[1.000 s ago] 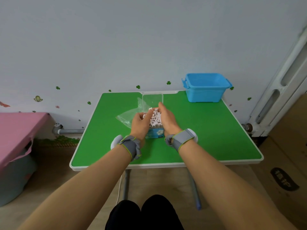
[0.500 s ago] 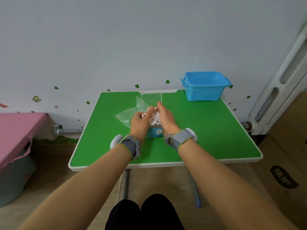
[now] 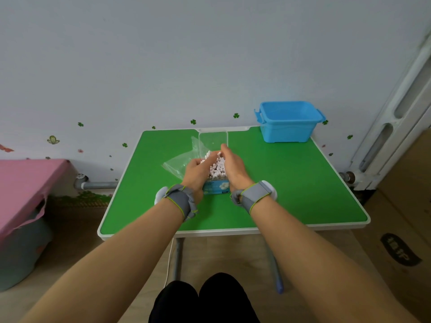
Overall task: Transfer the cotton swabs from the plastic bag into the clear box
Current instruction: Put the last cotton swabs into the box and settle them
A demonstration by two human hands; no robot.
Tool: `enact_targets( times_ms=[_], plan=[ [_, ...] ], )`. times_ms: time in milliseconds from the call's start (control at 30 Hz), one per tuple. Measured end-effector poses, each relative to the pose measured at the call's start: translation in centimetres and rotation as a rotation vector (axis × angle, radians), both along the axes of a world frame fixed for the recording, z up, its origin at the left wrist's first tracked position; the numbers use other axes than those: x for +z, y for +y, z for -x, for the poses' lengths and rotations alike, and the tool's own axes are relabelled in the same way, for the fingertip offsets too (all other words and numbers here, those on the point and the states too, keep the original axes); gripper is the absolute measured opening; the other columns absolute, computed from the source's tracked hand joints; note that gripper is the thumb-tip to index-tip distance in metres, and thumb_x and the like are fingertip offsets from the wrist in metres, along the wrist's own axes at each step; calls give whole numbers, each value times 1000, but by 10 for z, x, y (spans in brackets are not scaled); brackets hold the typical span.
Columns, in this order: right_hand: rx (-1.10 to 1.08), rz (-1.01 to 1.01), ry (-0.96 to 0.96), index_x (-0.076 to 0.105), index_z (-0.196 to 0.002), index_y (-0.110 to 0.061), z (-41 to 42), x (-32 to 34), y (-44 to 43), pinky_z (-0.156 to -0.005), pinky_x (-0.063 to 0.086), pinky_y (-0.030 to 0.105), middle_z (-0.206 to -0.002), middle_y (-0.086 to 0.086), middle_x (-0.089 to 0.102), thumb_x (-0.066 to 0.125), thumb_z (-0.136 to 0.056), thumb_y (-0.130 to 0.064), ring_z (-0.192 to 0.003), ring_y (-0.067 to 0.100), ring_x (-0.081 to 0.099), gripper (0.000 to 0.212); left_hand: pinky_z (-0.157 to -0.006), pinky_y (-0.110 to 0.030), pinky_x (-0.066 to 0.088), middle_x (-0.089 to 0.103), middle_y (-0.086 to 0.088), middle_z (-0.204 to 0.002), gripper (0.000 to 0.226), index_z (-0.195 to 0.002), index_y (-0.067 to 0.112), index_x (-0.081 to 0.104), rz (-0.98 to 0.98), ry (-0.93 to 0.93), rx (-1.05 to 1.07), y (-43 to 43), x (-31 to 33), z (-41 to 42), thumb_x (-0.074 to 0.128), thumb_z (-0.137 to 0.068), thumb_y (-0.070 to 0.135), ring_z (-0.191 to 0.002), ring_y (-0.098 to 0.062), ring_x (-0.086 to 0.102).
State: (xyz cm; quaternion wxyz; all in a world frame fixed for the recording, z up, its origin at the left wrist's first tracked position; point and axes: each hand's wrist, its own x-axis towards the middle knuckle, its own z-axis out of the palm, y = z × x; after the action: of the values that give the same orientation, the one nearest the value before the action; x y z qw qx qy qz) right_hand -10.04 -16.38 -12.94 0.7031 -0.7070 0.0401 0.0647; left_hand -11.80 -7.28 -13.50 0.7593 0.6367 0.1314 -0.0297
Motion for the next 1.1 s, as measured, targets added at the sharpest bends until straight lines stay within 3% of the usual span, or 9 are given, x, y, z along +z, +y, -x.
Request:
enact_targets(
  times_ms=[133,333,467,533,700,800,933,1033,1100],
  plan=[
    [24,-19,-1,57,-78,-8,3,1,-1,-57,45,24,-67,3,58,34,-99,-42,-60,19,57,46,-70,-34,59,71,-13,-99,48,-105,4,62,13,17,-2,1,2,-3,57,-88,49,-81,-26,69],
    [8,-35,-1,42,-63,-17,3,2,0,-67,40,33,-65,4,51,37,-99,-37,-74,22,49,41,-82,-46,54,63,-20,-103,33,-94,4,51,-49,-2,40,0,-1,-4,57,-92,36,-84,-31,64],
    [4,5,7,62,-94,-5,2,2,1,-93,47,41,-110,16,65,36,-98,-42,-105,31,61,45,-93,-49,52,67,-15,-112,72,-116,1,58,-103,40,14,0,9,-4,62,-77,61,-101,-33,66],
    [-25,10,0,60,-109,5,3,2,2,-90,47,39,-116,23,64,36,-98,-40,-111,34,59,52,-93,-51,51,67,-17,-111,73,-113,-1,60,-139,53,33,0,11,-7,66,-74,61,-102,-36,65],
    [-5,-27,-8,58,-87,-7,2,1,0,-61,43,26,-79,11,60,37,-98,-37,-70,20,57,38,-93,-57,49,64,-19,-94,40,-94,6,56,-198,20,92,-2,6,-10,66,-82,43,-84,-28,60],
    [4,-51,-1,55,-74,-11,1,0,-1,-58,41,24,-69,4,57,38,-98,-37,-66,19,55,39,-93,-56,49,64,-20,-95,42,-95,6,57,-193,31,100,-2,7,-10,66,-82,45,-85,-26,59],
    [-16,-39,-23,60,-92,-8,-1,-3,-1,-64,46,24,-84,4,64,39,-98,-38,-74,13,59,36,-88,-49,51,63,-21,-94,45,-92,5,57,-146,31,81,-1,7,-10,70,-79,46,-83,-29,61],
    [-17,-90,-1,65,-83,-7,-2,-2,-3,-47,45,16,-65,3,61,40,-97,-35,-54,9,58,40,-72,-41,48,57,-17,-86,31,-86,10,51,-162,3,89,-2,3,-12,71,-81,31,-78,-26,56],
    [-11,-94,4,65,-84,-4,-2,-4,-3,-46,45,16,-61,1,60,41,-96,-34,-48,9,59,41,-75,-39,48,59,-17,-88,33,-87,8,54,-158,-5,95,-1,2,-13,71,-81,35,-80,-28,58]
  ],
)
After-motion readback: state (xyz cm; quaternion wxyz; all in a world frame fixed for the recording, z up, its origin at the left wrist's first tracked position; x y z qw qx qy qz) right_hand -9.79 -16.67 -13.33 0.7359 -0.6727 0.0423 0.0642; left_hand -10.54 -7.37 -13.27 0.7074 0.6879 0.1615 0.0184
